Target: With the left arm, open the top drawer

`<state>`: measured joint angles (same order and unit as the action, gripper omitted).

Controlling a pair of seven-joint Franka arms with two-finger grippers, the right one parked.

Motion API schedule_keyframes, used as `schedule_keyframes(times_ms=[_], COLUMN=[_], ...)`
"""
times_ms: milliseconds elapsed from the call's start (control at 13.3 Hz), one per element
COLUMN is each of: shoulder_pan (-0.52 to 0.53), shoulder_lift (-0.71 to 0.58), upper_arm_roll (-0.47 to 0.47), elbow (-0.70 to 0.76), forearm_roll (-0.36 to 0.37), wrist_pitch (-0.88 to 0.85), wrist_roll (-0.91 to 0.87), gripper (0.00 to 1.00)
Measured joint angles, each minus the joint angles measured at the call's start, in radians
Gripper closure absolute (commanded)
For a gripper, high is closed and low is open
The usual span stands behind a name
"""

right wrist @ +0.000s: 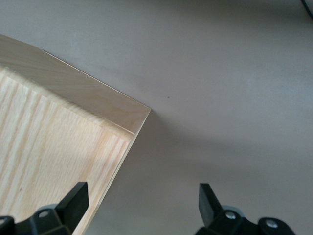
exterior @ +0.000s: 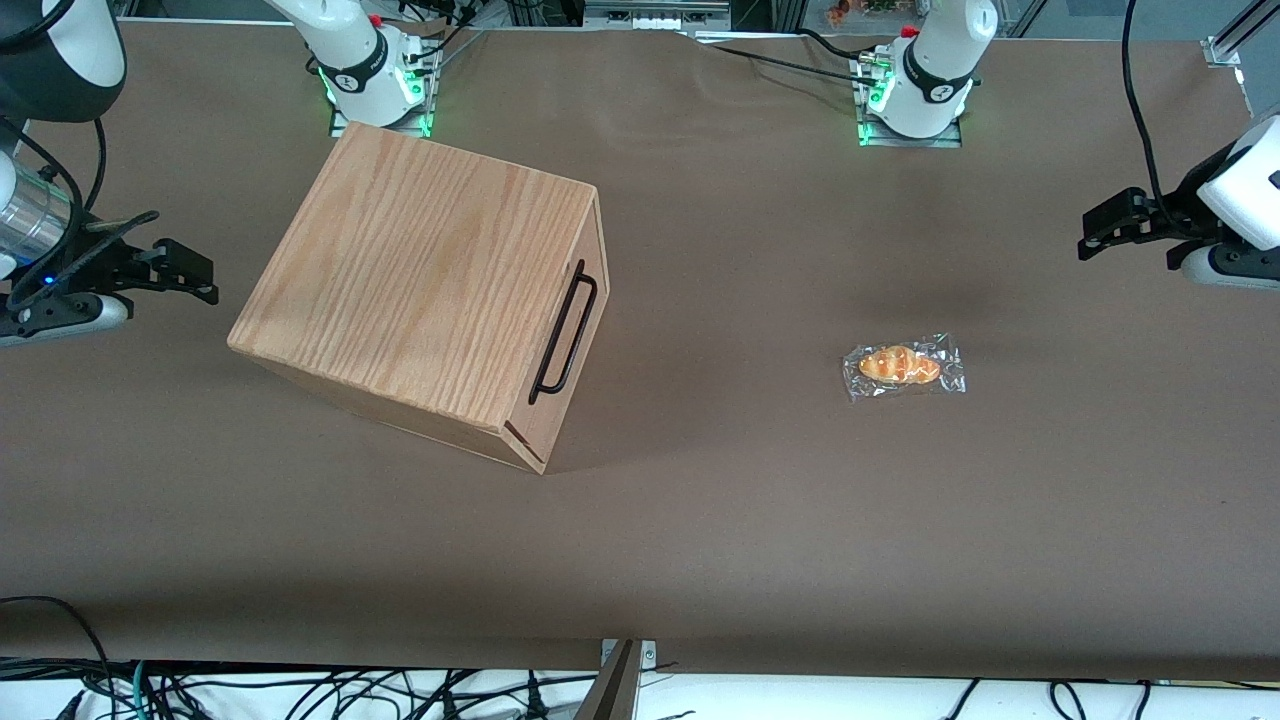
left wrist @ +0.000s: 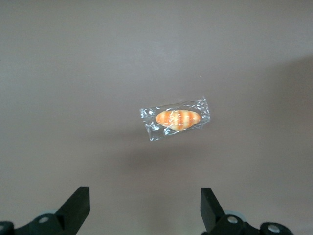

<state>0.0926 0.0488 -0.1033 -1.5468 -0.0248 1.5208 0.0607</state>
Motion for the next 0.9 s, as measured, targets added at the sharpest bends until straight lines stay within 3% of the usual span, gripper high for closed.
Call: schedule_keyframes(times_ms=[450, 675, 900], shoulder_pan=[0.006, 0.008, 0.005], shoulder_lift=[0.008, 0.075, 0.153], upper_arm_roll=[0.001, 0.002, -0.002], elbow=[-0.001, -0.007, -0.005], forearm_roll=[-0.009, -0.024, -0.153], wrist_pitch=[-0.001, -0.002, 0.007], wrist_roll=[0.0, -0.001, 0.0], gripper=[0.0, 0.0, 0.0])
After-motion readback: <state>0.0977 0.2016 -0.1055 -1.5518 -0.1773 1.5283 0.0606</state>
